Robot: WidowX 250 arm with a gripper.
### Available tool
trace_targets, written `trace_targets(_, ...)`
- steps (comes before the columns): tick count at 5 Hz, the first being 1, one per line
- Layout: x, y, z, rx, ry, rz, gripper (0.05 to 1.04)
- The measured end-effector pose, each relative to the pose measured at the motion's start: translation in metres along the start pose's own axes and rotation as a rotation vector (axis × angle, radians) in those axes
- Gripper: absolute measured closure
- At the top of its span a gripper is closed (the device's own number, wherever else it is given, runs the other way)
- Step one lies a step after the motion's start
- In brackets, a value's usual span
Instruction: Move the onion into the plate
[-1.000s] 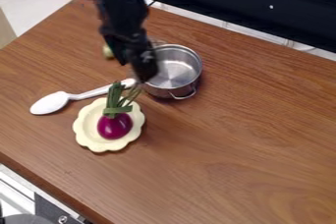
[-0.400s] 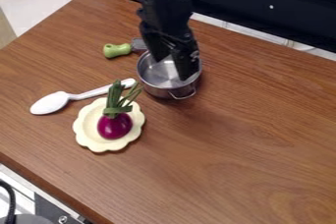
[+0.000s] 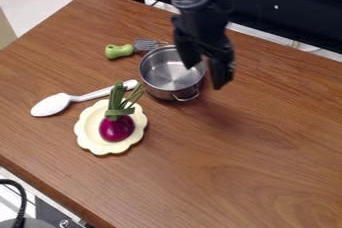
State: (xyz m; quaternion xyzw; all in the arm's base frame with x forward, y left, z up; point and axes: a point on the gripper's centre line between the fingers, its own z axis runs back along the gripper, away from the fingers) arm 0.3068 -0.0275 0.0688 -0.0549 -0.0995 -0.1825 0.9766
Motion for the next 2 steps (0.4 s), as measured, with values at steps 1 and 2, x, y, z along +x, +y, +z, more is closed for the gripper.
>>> trace_targets(1, 0.011, -0.027, -0.015, 0.003, 0.02, -0.015, 0.083)
trace_targets(2, 0.011, -0.048, -0.028, 0.0, 0.058, -0.024, 0.083)
